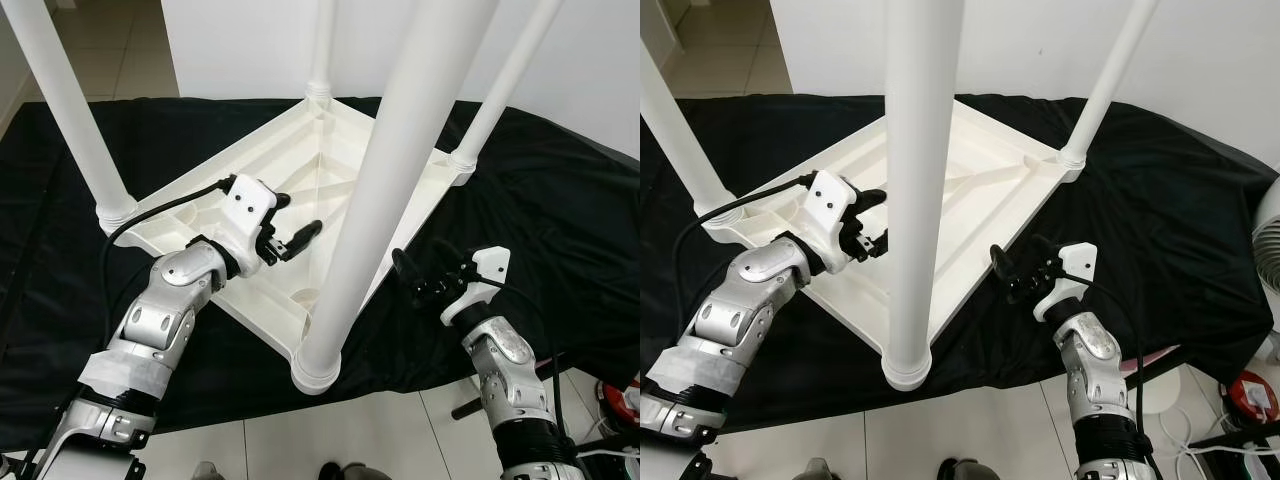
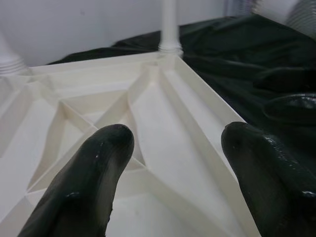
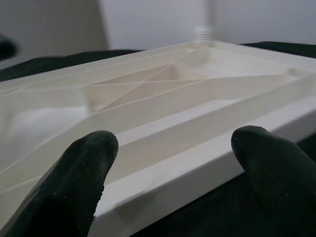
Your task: Building children table
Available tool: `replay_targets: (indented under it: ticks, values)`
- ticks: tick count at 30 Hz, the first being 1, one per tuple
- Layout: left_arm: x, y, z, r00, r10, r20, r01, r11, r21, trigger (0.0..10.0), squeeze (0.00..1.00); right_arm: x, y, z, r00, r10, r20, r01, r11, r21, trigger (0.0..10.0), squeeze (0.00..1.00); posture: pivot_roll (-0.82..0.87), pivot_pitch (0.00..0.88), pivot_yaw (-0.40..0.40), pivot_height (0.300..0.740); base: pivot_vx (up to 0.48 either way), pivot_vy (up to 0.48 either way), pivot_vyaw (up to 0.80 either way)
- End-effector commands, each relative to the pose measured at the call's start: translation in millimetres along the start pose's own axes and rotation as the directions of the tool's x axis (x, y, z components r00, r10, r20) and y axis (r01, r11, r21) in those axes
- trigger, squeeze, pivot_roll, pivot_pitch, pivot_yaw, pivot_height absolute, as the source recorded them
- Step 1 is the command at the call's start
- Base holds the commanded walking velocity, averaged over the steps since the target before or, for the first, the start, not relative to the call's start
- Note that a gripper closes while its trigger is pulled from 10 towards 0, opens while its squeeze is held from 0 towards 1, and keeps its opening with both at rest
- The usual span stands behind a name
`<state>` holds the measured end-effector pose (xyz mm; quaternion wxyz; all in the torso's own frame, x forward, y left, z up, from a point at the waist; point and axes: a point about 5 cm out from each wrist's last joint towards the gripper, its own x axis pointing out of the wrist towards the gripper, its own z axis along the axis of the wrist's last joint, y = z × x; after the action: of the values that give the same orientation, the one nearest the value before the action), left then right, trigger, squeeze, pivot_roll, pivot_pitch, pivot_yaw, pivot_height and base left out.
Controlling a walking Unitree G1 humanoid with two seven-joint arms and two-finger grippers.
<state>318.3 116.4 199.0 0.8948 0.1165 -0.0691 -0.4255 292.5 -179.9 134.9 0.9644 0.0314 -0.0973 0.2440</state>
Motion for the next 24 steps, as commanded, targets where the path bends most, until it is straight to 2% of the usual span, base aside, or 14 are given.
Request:
replay_targets:
  ticks: [1,4,9,12,18,19,21,24]
  values:
    - [-5.3,0.4,-3.2,1.0,-0.03,0.0,0.03,1.0,-0.006,10.0,0.0,-2.8,5.2,-1.6,0.999,0.05,-0.02,-0.05,0.999,0.015,10.0,0.0,0.05,0.095,-0.062,0.74,0.0,0.0,0.0]
    - [-14.6,2.4,-4.9,0.997,-0.079,-0.003,0.079,0.997,0.003,10.0,0.0,-7.5,17.3,2.0,0.985,0.165,-0.05,-0.165,0.986,0.003,10.0,0.0,0.05,0.092,-0.068,0.74,0.0,0.0,0.0]
    - [-26.2,2.3,-8.1,0.985,-0.166,-0.041,0.168,0.985,0.036,10.0,0.0,-13.0,17.4,4.7,0.972,0.22,-0.084,-0.222,0.975,-0.014,10.0,0.0,0.05,0.089,-0.074,0.74,0.0,0.0,0.0]
    - [-41.1,-0.7,-14.6,0.934,-0.328,-0.141,0.342,0.936,0.088,10.0,0.0,-18.0,12.7,8.3,0.963,0.24,-0.122,-0.245,0.969,-0.028,10.0,0.0,0.05,0.088,-0.076,0.74,0.0,0.0,0.0]
    - [-42.9,0.5,-20.4,0.916,-0.355,-0.186,0.375,0.924,0.082,10.0,0.0,-19.6,12.2,9.7,0.962,0.241,-0.129,-0.246,0.969,-0.027,10.0,0.0,0.05,0.088,-0.076,0.74,0.0,0.0,0.0]
    - [-43.0,-0.3,-25.2,0.902,-0.375,-0.216,0.4,0.913,0.086,10.0,0.0,-21.0,12.1,10.6,0.961,0.241,-0.135,-0.246,0.969,-0.027,10.0,0.0,0.05,0.09,-0.072,0.74,0.0,0.0,0.0]
    - [-43.0,-0.3,-25.2,0.902,-0.375,-0.216,0.4,0.913,0.086,10.0,0.0,-21.0,12.1,10.6,0.961,0.241,-0.135,-0.246,0.969,-0.027,10.0,0.0,0.05,0.09,-0.072,0.74,0.0,0.0,0.0]
    - [-38.0,-1.0,-31.4,0.89,-0.383,-0.247,0.417,0.903,0.104,10.0,0.0,-23.0,11.9,12.1,0.961,0.236,-0.143,-0.242,0.97,-0.026,10.0,0.0,0.04,0.09,-0.064,0.74,0.0,0.0,0.0]
